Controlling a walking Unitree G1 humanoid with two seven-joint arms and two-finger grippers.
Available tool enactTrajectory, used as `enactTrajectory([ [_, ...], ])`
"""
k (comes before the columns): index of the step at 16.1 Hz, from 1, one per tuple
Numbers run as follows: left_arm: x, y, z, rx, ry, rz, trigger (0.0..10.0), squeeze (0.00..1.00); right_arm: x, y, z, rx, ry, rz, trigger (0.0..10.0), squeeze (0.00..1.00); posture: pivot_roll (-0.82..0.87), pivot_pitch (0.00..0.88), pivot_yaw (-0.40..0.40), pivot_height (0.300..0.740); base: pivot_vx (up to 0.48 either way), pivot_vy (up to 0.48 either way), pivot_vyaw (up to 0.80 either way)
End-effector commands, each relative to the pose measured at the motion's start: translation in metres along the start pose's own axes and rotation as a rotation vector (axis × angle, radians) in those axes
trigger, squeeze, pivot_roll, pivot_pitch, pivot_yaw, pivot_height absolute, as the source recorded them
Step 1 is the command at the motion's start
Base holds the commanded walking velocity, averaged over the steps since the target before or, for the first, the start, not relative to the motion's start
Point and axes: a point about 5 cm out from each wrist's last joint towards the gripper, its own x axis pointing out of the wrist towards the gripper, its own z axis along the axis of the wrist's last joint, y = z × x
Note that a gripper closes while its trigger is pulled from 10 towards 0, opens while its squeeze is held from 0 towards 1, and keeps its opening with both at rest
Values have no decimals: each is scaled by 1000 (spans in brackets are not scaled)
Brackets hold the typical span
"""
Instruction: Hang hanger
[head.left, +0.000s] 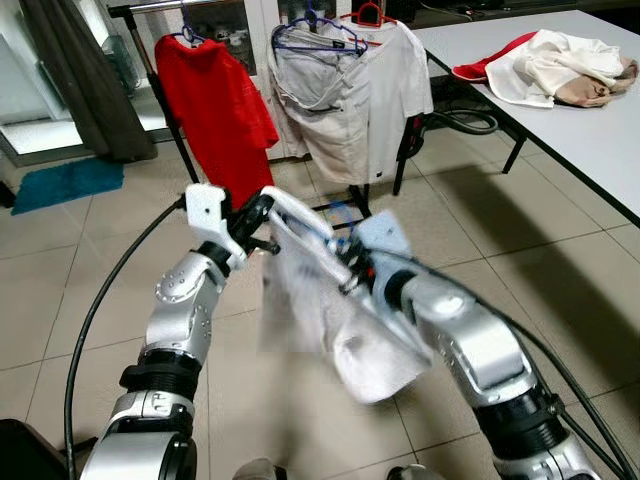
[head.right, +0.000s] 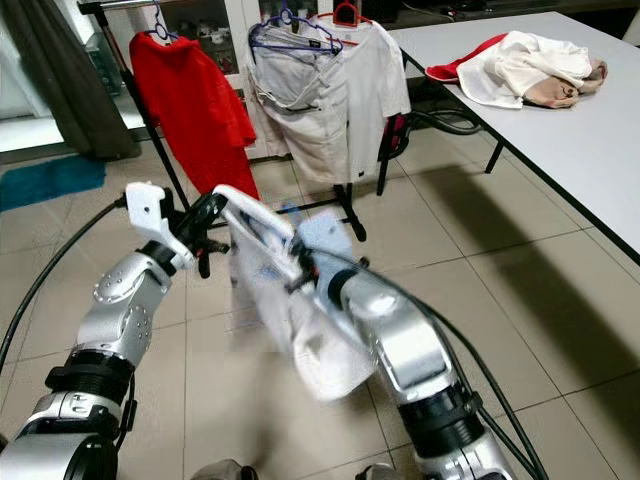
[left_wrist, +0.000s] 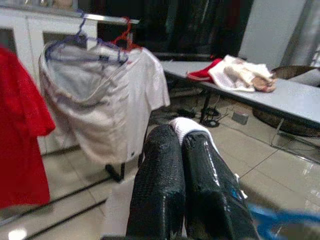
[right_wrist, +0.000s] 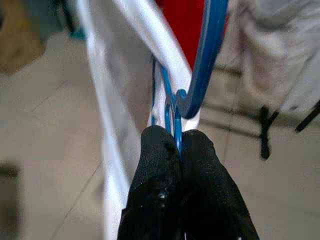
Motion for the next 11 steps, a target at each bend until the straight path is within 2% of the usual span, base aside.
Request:
enactTrajectory([
  [1, 1, -6, 3, 20, -1, -52, 0, 0, -1, -8, 20, 23, -113, -70, 10000, 0, -60, 0, 99, 740, 0, 0, 0],
  [2, 1, -13, 2, 35, 6, -96, 0, 0, -2, -13, 32, 70, -195, -133, 10000, 0, -60, 0, 99, 740, 0, 0, 0],
  [5, 3, -18, 3, 15, -4, -110, 0, 0, -2, -22, 42, 111, -259, -227, 10000, 0, -55, 0, 101, 740, 0, 0, 0],
  [7, 6, -25, 4, -45, -22, -134, 0, 0, -3, -22, 57, 165, -379, -233, 10000, 0, -54, 0, 102, 740, 0, 0, 0],
  [10, 5, -33, 1, -98, -2, -185, 0, 0, -1, -19, 62, 179, -418, -209, 10000, 0, -58, 0, 101, 740, 0, 0, 0],
  [11, 4, -36, -5, -154, 41, -204, 0, 0, 2, -18, 62, 184, -410, -196, 10000, 0, -60, 0, 100, 740, 0, 0, 0],
])
